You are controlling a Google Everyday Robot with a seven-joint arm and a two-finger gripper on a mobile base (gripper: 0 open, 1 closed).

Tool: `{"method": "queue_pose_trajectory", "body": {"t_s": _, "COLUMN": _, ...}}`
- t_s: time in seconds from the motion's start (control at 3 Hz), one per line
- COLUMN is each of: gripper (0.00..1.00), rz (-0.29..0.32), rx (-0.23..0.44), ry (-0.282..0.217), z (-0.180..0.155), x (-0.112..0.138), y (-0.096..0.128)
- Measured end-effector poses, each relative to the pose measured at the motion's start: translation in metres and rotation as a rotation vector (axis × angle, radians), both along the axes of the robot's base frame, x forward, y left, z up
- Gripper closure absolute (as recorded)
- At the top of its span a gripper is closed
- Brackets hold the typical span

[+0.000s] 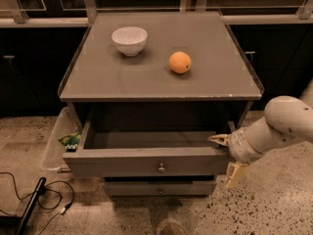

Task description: Open top drawer

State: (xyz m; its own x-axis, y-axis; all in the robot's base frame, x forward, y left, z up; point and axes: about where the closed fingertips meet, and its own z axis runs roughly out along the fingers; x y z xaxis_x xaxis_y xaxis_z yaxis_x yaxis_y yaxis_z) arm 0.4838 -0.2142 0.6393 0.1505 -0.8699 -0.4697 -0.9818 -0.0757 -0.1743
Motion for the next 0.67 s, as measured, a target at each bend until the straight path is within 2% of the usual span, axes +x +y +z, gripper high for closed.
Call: {"method": "queue_pose_trajectory", "body": {"t_s": 0.67, "gripper": 0.61, "rz": -0.003, "rx": 0.033, "ry": 0.023, "z": 0.007, "x": -0.047, "y": -0.024}}
